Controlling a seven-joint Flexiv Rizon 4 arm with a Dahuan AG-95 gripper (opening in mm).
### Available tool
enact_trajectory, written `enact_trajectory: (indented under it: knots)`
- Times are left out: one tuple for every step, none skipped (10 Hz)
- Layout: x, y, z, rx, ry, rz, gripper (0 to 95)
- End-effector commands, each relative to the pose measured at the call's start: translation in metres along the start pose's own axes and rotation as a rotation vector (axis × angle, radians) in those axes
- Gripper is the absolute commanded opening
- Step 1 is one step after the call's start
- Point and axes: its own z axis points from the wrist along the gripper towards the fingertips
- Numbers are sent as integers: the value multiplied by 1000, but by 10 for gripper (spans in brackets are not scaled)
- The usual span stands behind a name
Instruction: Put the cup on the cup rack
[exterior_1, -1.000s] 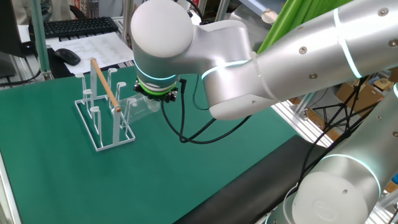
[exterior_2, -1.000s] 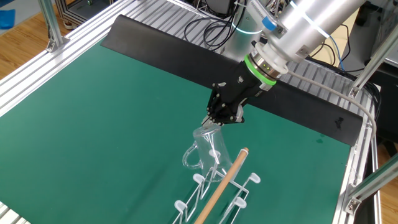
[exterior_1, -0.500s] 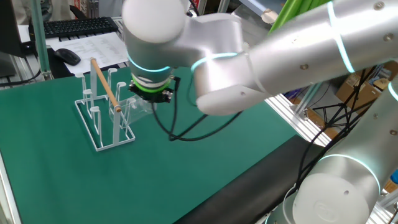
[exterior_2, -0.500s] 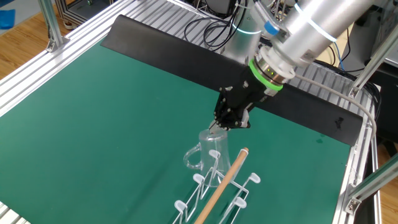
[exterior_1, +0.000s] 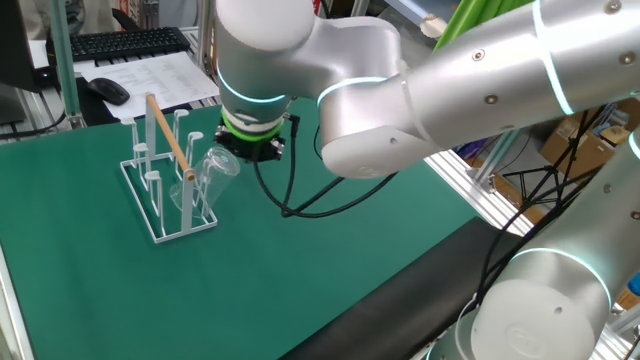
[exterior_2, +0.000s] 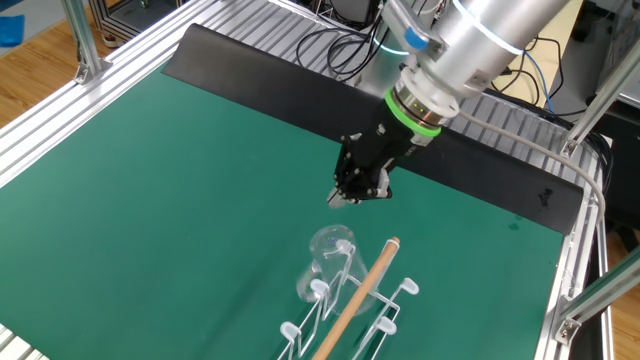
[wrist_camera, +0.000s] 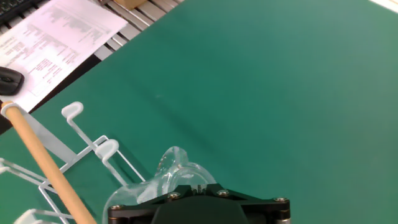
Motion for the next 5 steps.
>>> enact_trajectory:
  knots:
    - [-2,0,3,-7,19,-2,0]
    - [-5,-1,6,-12,40,-13,0]
    - [-8,-2,8,-20,59,-23,0]
    - [-10,-4,11,-34,97,-9,0]
    - [-11,-5,12,-39,121,7,0]
